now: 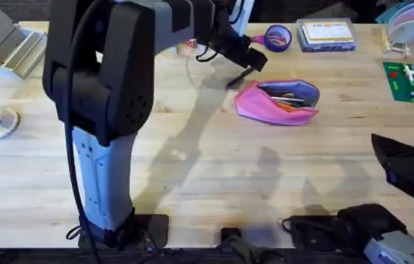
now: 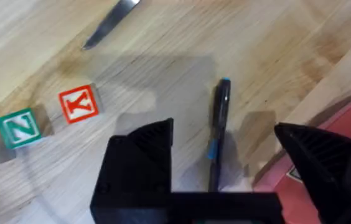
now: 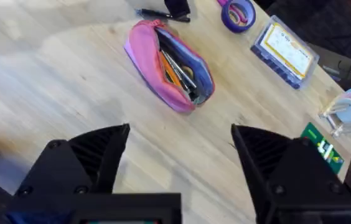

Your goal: Unzip the bag, pick up the pens from the table one at a time and place them inside, then zip the bag closed.

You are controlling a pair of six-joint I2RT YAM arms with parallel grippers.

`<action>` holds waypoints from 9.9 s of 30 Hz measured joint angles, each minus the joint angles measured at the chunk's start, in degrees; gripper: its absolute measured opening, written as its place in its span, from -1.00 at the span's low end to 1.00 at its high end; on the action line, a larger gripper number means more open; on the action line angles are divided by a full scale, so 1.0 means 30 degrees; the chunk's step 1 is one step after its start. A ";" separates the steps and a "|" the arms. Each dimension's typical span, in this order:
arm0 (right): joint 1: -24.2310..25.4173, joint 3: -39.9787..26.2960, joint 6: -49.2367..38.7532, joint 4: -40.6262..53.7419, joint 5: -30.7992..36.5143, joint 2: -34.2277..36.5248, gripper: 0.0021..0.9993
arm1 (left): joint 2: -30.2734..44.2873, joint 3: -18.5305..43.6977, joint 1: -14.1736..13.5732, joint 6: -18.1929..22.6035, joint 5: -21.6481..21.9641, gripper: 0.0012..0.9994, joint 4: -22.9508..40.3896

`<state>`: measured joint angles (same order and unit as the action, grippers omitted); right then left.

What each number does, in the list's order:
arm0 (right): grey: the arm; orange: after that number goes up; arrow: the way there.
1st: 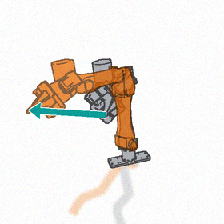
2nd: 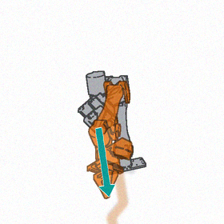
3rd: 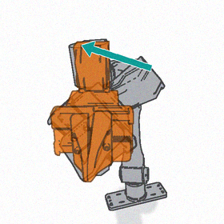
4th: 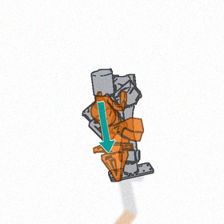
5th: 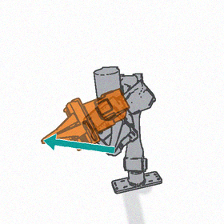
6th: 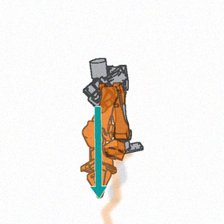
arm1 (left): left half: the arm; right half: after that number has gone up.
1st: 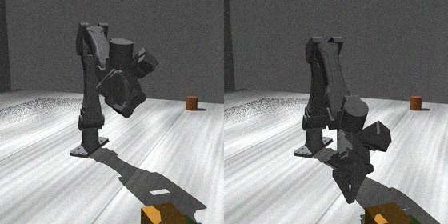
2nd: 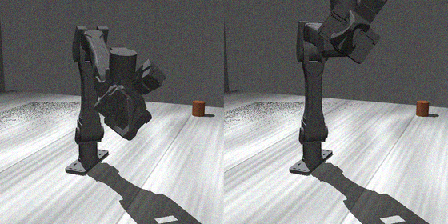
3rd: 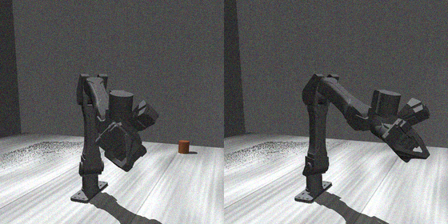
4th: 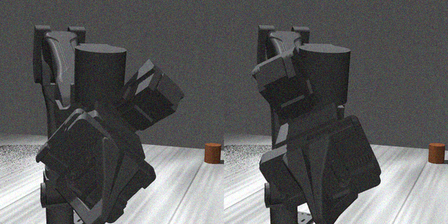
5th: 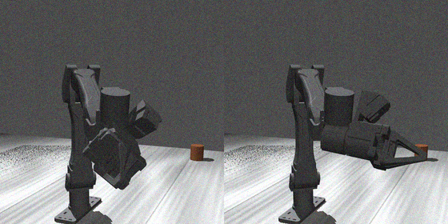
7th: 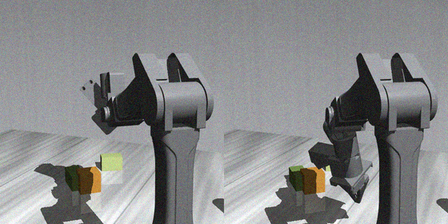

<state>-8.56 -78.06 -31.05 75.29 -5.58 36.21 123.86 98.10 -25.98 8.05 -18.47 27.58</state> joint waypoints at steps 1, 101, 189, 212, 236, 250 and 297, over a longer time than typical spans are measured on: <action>0.0000 0.0000 0.0000 0.0000 0.0004 0.0000 1.00 | 0.0027 0.0000 -0.0097 0.0000 0.0081 0.99 -0.0017; 0.0000 0.0000 0.0000 0.0000 0.0001 0.0000 1.00 | 0.1762 0.7540 -0.4784 -0.0197 0.7089 -0.92 0.6706; 0.0000 0.0000 -0.0087 0.0066 0.0004 0.0007 1.00 | -0.4240 -0.1566 -0.6241 0.1648 -0.3654 -0.91 0.0165; 0.0000 0.0000 -0.0094 0.0066 0.0004 0.0000 1.00 | -0.2486 -0.1588 -0.5867 0.5064 0.1180 -0.92 0.3035; 0.0000 0.0000 -0.0095 0.0066 0.0004 0.0000 1.00 | -0.4372 -0.1596 -0.5695 0.5311 0.1614 0.99 0.4346; 0.0000 0.0000 -0.0089 0.0066 0.0004 0.0000 1.00 | -0.7448 -0.1596 -0.4642 0.6484 0.1671 0.99 0.6619; 0.0000 0.0000 0.0335 0.0059 -0.0024 0.0007 1.00 | -1.6016 -1.2101 0.5532 1.2830 -0.5468 0.99 0.3785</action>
<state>-8.56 -78.06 -30.04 75.46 -5.65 36.23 75.81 61.80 -9.39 46.54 -34.87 38.94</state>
